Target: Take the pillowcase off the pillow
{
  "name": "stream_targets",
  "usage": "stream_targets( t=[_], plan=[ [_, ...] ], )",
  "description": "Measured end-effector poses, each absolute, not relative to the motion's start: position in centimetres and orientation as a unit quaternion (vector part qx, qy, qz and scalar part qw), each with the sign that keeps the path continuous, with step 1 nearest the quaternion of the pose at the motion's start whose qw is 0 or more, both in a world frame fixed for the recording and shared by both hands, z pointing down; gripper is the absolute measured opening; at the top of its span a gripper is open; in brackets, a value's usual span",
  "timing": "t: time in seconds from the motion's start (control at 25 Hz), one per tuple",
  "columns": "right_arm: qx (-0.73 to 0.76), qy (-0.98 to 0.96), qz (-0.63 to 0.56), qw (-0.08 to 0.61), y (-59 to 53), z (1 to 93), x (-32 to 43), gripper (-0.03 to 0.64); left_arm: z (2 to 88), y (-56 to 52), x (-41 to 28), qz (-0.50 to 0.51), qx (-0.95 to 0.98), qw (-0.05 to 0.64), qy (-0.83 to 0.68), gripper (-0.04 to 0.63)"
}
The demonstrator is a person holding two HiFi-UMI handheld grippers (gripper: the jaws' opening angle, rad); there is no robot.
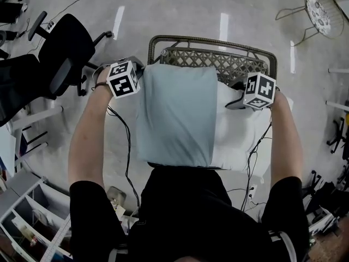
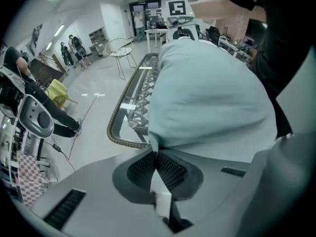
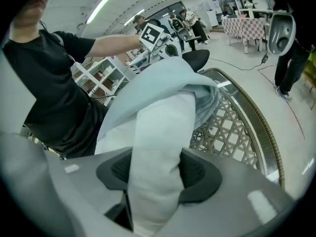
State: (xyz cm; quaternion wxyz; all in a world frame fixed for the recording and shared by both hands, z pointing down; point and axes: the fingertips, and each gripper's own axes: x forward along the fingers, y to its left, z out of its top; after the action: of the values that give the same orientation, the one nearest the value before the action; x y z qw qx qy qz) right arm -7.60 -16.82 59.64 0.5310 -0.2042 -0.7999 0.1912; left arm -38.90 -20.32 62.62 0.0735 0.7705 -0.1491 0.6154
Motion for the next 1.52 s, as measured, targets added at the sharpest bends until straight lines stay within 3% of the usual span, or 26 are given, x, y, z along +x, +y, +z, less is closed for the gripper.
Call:
stream_targets(
  t=[0.48, 0.8, 1.0, 1.32, 1.52],
  plan=[
    [-0.194, -0.811, 0.201, 0.514, -16.7, 56.5, -6.5, 0.221, 58.1, -15.8, -44.0, 0.622, 0.766, 0.055, -0.152, 0.006],
    [-0.065, -0.806, 0.133, 0.573, -21.1, 59.9, -6.0, 0.296, 56.0, -15.3, -39.5, 0.566, 0.797, 0.022, -0.207, 0.009],
    [0.027, -0.830, 0.087, 0.551, -20.2, 56.9, -7.5, 0.291, 56.8, -9.6, -37.3, 0.522, 0.823, 0.054, -0.217, 0.020],
    [0.065, -0.846, 0.071, 0.525, -9.2, 54.5, -7.7, 0.302, 56.6, -1.3, -33.2, 0.444, 0.857, 0.098, -0.241, 0.023],
    [0.067, -0.854, 0.096, 0.506, -1.2, 56.0, -6.8, 0.329, 56.6, 4.3, -31.7, 0.421, 0.856, 0.140, -0.267, 0.149]
  ],
)
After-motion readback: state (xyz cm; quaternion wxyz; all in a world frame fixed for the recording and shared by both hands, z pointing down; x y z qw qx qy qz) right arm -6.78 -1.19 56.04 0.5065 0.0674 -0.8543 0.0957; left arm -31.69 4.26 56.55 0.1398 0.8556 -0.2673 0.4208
